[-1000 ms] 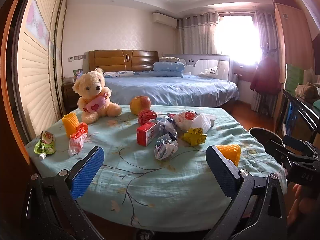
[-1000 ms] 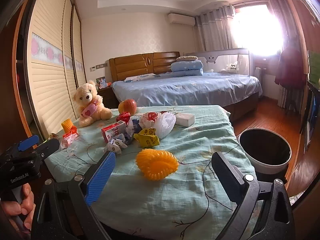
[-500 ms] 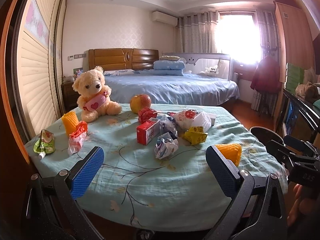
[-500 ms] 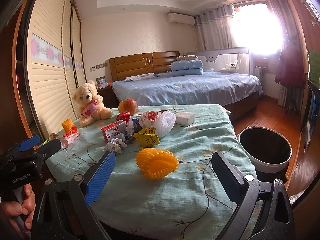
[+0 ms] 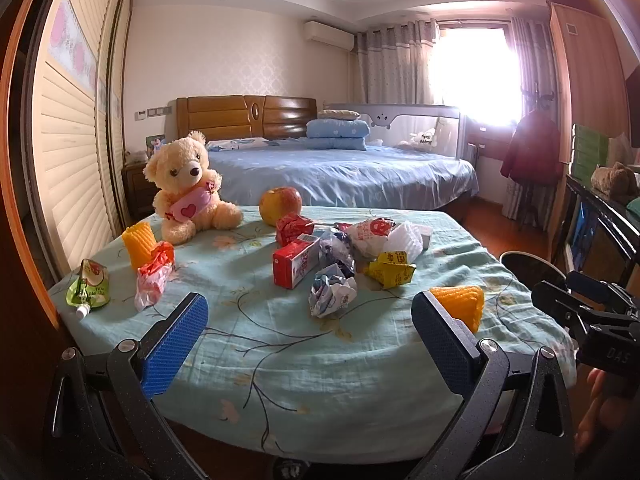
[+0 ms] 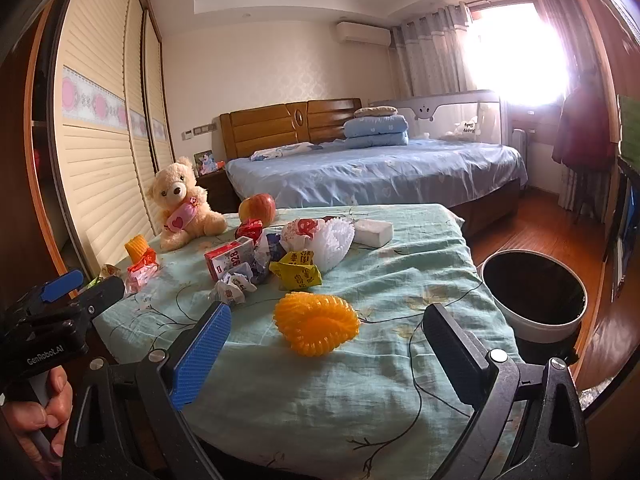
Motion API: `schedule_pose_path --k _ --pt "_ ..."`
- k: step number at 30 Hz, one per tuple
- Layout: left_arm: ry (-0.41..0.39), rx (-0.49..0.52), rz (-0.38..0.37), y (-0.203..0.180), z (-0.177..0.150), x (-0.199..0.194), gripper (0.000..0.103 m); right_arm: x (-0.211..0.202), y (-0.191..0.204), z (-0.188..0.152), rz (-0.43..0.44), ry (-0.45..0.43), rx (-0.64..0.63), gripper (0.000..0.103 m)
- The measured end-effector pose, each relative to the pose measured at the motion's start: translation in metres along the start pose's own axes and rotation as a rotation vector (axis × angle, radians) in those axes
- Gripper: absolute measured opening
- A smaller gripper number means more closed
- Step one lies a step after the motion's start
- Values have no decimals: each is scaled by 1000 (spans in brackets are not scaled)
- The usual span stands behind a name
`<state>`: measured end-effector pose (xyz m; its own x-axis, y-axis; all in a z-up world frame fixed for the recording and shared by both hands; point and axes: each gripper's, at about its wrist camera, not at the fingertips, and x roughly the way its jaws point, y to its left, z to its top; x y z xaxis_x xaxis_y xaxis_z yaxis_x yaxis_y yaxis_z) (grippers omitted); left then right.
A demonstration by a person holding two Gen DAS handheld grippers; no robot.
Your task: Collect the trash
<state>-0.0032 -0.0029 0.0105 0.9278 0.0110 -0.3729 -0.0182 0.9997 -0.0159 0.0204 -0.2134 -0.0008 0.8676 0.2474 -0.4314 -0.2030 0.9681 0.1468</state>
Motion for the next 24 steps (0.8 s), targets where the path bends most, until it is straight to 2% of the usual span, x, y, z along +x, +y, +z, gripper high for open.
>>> schedule_pose_path --k 24 --pt "8 11 -3 -3 0 5 103 3 -1 -1 6 7 7 98"
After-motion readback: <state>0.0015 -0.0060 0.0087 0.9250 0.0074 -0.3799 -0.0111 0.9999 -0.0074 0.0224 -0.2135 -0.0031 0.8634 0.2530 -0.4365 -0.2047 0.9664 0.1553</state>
